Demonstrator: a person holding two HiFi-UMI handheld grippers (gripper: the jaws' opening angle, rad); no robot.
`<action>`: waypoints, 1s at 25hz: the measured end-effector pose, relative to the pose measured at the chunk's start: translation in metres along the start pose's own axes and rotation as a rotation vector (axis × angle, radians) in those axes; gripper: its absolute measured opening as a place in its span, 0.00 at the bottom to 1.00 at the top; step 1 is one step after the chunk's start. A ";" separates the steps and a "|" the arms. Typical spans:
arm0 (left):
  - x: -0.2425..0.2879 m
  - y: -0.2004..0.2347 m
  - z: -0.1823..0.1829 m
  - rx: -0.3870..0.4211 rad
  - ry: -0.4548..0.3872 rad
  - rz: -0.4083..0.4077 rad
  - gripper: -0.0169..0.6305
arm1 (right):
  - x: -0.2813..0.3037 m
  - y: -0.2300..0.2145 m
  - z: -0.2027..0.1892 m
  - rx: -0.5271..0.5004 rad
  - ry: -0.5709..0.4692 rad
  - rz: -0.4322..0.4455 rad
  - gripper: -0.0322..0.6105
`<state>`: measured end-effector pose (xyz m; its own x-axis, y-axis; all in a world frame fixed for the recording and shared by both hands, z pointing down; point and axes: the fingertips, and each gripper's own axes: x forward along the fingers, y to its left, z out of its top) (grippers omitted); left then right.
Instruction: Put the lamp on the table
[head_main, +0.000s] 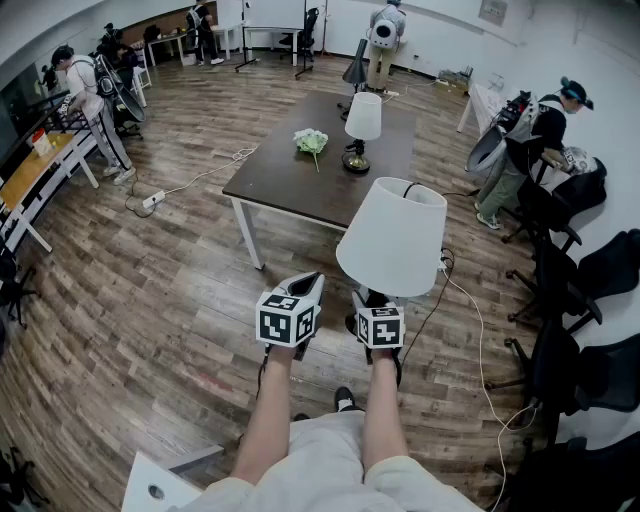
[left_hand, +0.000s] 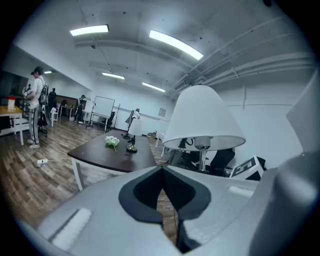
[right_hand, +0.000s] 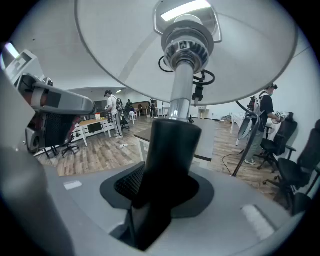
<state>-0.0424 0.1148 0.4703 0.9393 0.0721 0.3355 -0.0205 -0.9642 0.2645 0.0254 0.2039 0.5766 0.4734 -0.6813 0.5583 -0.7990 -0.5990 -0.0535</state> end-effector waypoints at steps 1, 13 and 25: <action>0.002 0.001 0.011 0.017 -0.004 0.011 0.03 | 0.004 0.000 0.007 0.011 -0.005 -0.005 0.33; -0.031 -0.008 -0.002 0.093 0.037 0.001 0.03 | -0.010 0.028 0.003 -0.059 0.026 0.008 0.33; -0.020 0.013 -0.013 0.077 0.048 0.026 0.03 | 0.002 0.028 0.013 -0.107 -0.003 0.045 0.33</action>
<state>-0.0659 0.1042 0.4783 0.9211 0.0570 0.3852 -0.0166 -0.9826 0.1851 0.0083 0.1803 0.5653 0.4370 -0.7082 0.5545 -0.8546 -0.5192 0.0105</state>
